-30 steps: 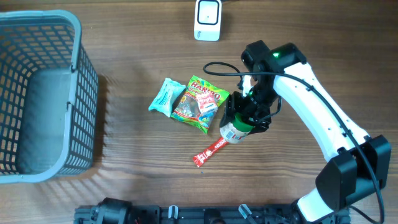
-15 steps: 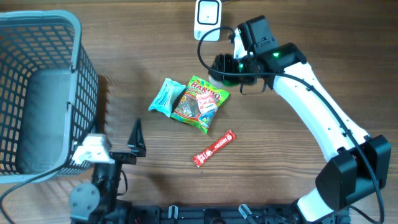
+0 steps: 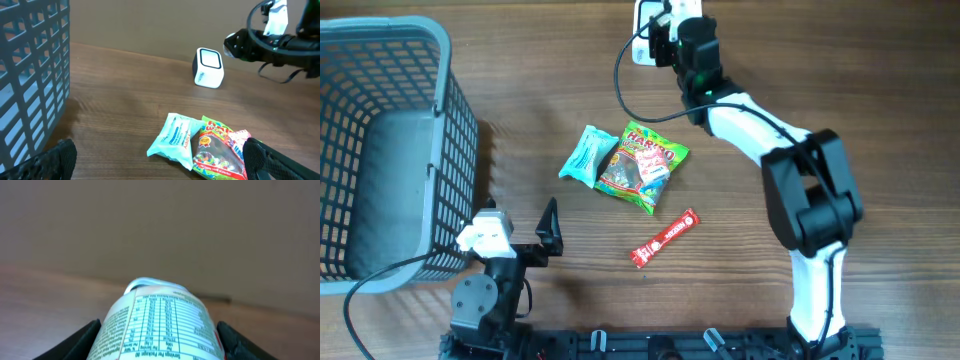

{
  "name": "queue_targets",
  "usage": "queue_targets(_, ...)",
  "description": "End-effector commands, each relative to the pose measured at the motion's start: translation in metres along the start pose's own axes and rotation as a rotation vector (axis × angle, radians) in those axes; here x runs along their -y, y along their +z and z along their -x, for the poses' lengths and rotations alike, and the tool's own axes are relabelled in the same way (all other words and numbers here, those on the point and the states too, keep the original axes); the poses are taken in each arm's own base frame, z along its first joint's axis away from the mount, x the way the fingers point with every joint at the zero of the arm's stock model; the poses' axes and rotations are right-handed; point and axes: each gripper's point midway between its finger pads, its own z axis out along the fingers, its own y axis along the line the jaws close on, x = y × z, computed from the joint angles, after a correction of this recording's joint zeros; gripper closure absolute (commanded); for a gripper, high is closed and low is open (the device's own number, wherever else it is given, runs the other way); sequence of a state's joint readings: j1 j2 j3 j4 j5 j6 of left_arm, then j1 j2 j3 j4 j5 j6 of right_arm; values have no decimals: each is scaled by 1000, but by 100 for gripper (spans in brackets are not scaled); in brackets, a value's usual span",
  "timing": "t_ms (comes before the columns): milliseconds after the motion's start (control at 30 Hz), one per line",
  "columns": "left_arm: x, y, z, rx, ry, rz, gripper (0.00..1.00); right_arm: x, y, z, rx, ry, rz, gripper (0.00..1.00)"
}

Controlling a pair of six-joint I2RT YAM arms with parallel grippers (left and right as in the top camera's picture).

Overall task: Scan the item barcode
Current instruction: 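Hold the jar under the scanner, then set it at the right edge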

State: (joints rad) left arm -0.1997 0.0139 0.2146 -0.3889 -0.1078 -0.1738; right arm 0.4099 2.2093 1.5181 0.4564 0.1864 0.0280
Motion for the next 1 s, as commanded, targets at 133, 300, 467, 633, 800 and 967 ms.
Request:
queue_targets(133, -13, 13, -40, -77, 121, 41, 0, 2, 31, -5, 154, -73, -56, 43)
queue_targets(300, -13, 13, -40, -78, 134, 40, 0, -7, 49, 3, 187, -66, -37, 43)
queue_targets(467, -13, 13, -40, -78, 134, 40, 0, 1, 42, 24, 125, -46, -70, 44)
queue_targets(633, -13, 13, -40, -78, 134, 40, 0, 68, -17, 92, 11, -8, -265, 44)
queue_targets(800, -13, 13, -40, -78, 134, 40, 0, 205, -100, 52, -377, 33, -544, 44)
queue_targets(967, -13, 13, -40, -78, 134, 40, 0, 345, -179, -47, -682, 402, -710, 44)
